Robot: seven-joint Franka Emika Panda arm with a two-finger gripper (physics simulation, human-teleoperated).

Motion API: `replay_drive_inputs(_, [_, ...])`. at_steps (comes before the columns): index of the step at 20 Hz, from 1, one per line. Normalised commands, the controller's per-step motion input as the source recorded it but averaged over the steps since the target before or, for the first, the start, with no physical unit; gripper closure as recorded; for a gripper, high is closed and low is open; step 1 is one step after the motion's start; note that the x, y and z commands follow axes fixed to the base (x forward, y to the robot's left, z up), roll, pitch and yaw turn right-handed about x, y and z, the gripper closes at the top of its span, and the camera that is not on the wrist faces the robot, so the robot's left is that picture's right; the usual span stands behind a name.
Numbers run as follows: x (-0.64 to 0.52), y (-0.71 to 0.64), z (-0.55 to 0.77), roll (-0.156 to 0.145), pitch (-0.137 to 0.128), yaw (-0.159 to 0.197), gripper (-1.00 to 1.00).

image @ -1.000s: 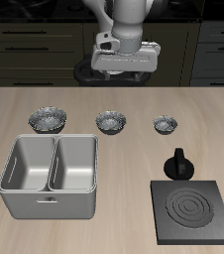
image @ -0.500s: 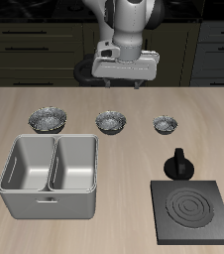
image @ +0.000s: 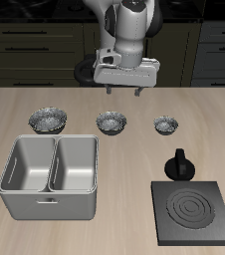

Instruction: Place the medium-sized bowl inside the left compartment of the bowl drainer

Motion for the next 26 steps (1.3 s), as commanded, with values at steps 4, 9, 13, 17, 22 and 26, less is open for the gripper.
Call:
replay_drive_inputs(4, [-0.03,0.01,-0.09,-0.007,-0.017,-0.015,-1.00])
replay_drive_inputs(9, [-0.06,0.06,-0.15,-0.008,-0.035,0.032,-1.00])
replay_drive_inputs(13, [-0.01,0.01,-0.16,0.008,0.009,-0.005,-1.00])
replay_drive_inputs(17, [-0.04,0.05,-0.21,0.014,0.011,-0.002,-1.00])
replay_drive_inputs(22, [0.02,0.00,-0.13,-0.002,0.014,-0.003,-1.00])
replay_drive_inputs(26, [0.07,-0.06,-0.19,-0.002,0.033,-0.018,-1.00])
